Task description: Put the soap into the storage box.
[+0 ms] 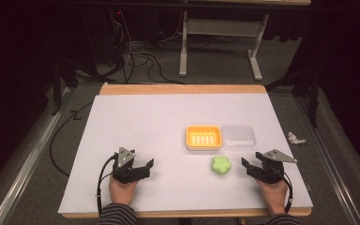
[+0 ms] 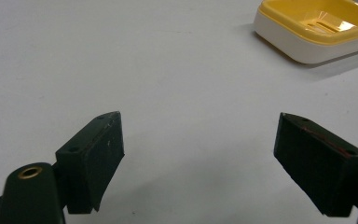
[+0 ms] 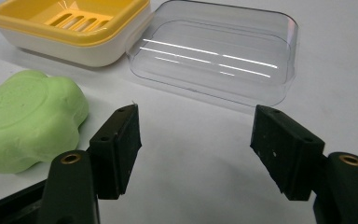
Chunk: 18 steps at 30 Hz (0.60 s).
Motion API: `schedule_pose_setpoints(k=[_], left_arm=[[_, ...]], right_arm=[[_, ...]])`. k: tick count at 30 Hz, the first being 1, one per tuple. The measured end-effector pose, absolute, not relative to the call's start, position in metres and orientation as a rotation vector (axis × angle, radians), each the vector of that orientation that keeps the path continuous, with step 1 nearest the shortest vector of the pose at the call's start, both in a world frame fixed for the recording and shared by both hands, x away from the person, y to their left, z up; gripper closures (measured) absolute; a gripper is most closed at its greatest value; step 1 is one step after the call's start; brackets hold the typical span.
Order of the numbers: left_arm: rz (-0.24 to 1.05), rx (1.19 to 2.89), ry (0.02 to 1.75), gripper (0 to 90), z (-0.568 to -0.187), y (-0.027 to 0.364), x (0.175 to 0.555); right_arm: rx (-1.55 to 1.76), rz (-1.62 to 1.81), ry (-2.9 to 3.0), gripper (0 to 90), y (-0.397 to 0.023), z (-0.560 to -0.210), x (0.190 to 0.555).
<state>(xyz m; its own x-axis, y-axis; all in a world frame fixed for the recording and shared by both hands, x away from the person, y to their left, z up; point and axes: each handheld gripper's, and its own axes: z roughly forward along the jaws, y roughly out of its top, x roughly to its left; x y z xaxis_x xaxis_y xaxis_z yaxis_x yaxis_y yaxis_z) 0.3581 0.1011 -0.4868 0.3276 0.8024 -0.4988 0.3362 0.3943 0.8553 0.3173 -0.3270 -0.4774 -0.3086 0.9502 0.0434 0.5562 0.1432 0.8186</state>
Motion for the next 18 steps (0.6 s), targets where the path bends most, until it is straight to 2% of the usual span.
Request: schedule_pose_setpoints(k=[18], left_arm=[[0.420, 1.182, 1.259, 16.3, -0.4866, 0.1010, 0.3580]], right_arm=[[1.453, 1.097, 1.915, 34.0, -0.3318, -0.4774, 0.3173]])
